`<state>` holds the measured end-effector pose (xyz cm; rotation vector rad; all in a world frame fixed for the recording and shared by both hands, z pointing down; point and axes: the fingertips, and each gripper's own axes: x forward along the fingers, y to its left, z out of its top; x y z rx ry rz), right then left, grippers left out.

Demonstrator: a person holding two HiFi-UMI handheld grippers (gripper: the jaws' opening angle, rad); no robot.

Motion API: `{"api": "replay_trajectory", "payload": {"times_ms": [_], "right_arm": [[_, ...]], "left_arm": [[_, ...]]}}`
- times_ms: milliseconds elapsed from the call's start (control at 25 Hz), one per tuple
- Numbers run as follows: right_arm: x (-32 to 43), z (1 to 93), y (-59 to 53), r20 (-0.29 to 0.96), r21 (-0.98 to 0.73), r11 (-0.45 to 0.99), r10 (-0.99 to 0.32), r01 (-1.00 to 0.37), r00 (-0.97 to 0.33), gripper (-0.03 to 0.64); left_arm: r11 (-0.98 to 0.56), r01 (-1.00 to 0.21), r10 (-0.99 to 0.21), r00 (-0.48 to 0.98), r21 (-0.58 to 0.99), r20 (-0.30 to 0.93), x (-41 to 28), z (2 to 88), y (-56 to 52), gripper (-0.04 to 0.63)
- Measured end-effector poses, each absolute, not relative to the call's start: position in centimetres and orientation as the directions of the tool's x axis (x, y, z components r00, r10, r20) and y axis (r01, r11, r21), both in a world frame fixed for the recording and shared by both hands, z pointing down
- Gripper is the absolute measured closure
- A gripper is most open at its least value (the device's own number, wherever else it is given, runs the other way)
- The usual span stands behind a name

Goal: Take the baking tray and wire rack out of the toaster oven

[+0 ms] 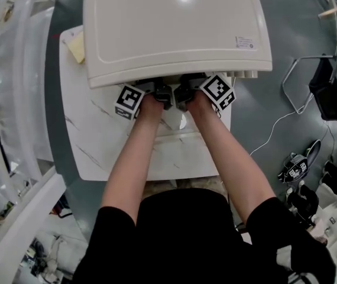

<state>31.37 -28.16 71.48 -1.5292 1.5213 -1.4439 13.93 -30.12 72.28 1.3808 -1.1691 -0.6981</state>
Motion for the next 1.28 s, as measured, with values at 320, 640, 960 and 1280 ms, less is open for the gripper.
{"api": "replay_trajectory", "payload": {"times_ms": [320, 640, 960, 1280], "right_arm": [[31.4, 71.5, -27.3, 0.288, -0.928, -0.218, -0.934, -0.302, -0.213, 0.494], [31.3, 71.7, -23.5, 0.293, -0.938, -0.238, -0.933, -0.251, -0.209, 0.506], [31.0, 71.6, -19.0, 0.294, -0.943, -0.248, -0.932, -0.222, -0.21, 0.511], [30.7, 71.2, -14.2, 0.296, -0.95, -0.262, -0.929, -0.171, -0.222, 0.518]], "left_arm": [[0.143, -0.133, -0.926, 0.331, 0.981, 0.18, 14.0, 72.4, -29.6, 0.508], [0.165, -0.108, -0.912, 0.363, 0.98, 0.193, 13.4, 73.0, -25.6, 0.516], [0.19, -0.084, -0.908, 0.364, 0.978, 0.208, 13.0, 73.4, -20.9, 0.52], [0.193, -0.084, -0.903, 0.375, 0.978, 0.211, 12.8, 72.6, -16.2, 0.52]]}}
